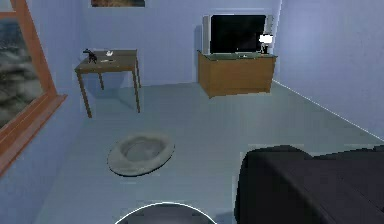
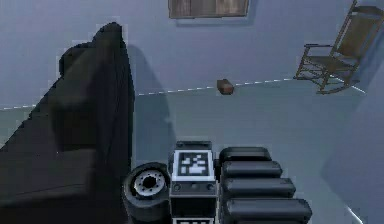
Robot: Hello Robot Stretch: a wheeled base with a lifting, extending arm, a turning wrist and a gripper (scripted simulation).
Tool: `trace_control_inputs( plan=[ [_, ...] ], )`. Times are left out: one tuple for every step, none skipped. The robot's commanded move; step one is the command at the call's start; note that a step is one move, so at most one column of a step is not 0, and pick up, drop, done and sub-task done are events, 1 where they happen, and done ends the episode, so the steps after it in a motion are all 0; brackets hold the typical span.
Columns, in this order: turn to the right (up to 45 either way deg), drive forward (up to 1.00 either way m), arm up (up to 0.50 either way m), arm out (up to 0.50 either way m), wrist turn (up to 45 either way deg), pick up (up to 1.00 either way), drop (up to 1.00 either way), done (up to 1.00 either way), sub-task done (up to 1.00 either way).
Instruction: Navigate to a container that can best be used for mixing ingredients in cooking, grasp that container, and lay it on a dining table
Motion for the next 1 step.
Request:
trace_control_inputs(
  plan=[
    [0.0, 1.00, 0.00, 0.00, 0.0, 0.00, 0.00, 0.00, 0.00]
  ],
)
